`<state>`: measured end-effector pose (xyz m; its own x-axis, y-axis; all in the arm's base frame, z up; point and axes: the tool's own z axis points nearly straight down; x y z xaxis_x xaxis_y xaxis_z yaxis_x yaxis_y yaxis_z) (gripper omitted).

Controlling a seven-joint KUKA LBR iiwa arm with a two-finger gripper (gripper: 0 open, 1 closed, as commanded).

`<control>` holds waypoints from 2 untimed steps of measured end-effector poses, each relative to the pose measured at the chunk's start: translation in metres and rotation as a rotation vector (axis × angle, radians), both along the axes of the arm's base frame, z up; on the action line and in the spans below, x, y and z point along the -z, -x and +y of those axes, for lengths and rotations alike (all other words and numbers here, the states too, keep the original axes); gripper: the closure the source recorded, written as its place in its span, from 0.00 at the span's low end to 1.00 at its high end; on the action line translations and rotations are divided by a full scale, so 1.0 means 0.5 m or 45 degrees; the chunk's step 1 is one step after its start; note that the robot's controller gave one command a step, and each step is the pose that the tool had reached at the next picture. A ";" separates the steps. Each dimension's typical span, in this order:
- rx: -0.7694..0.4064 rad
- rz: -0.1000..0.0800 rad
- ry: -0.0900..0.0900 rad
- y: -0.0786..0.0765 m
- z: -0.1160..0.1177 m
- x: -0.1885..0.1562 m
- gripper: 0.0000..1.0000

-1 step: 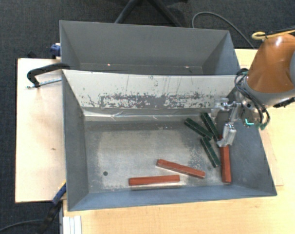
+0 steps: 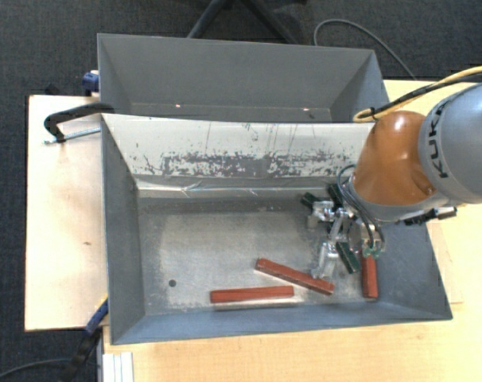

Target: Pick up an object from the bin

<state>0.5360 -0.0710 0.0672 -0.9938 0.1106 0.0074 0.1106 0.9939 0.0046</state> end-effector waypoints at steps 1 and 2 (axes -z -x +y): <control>-0.051 -0.006 0.002 0.081 0.108 -0.070 0.00; 0.114 -0.013 0.004 0.072 0.142 -0.067 0.00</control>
Offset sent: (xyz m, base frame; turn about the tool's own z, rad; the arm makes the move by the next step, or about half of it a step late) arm -0.0400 0.0497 0.0328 -0.0347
